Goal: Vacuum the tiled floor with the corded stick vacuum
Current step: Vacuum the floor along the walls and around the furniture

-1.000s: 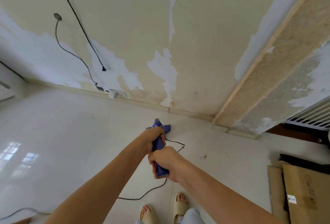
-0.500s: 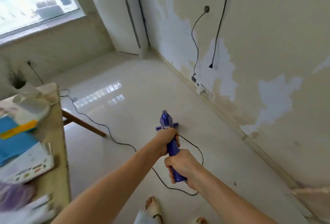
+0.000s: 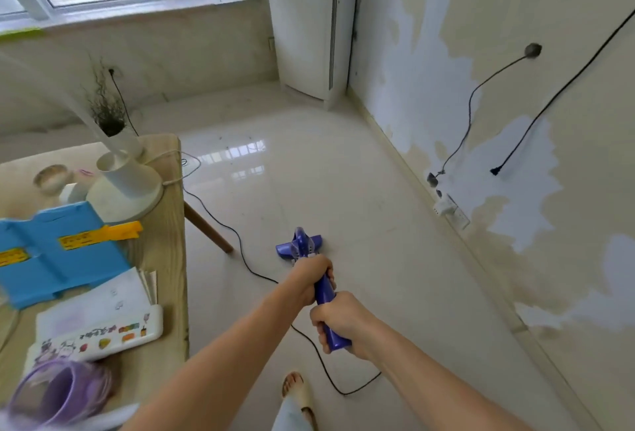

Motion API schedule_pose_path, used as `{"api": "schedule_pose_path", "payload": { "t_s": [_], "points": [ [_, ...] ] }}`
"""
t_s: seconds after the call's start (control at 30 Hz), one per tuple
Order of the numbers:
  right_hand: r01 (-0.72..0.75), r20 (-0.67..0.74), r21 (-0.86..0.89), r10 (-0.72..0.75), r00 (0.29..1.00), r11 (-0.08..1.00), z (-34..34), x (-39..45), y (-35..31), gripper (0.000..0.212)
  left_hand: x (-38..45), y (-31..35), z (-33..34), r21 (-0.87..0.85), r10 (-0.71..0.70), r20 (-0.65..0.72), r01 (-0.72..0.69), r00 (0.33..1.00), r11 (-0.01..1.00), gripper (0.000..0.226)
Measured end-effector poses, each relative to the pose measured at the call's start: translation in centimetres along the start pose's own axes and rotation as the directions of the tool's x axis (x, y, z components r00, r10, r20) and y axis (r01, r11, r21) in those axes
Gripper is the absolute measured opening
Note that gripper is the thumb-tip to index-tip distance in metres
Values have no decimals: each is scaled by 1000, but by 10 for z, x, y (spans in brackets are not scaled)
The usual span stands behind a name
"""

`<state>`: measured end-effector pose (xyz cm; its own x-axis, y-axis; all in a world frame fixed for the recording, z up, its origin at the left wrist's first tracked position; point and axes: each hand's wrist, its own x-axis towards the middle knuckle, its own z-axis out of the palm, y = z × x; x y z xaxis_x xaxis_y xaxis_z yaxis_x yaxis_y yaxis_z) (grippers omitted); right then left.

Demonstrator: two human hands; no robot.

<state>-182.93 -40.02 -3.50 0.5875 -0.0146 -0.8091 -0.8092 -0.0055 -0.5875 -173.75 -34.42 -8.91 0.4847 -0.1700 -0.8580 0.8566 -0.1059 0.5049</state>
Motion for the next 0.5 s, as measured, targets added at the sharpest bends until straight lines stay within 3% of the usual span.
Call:
{"api": "schedule_pose_path", "payload": {
  "t_s": [0.2,0.5],
  "points": [
    [-4,76,-42,7,997,999,0,33,-66,12,37,61,-18,-28,-21,-75,19,997,999,5],
    [30,205,-218,16,979,975,-28,115,-163,12,100,157,-31,-98,-14,-231,-9,973,995,14]
  ]
}}
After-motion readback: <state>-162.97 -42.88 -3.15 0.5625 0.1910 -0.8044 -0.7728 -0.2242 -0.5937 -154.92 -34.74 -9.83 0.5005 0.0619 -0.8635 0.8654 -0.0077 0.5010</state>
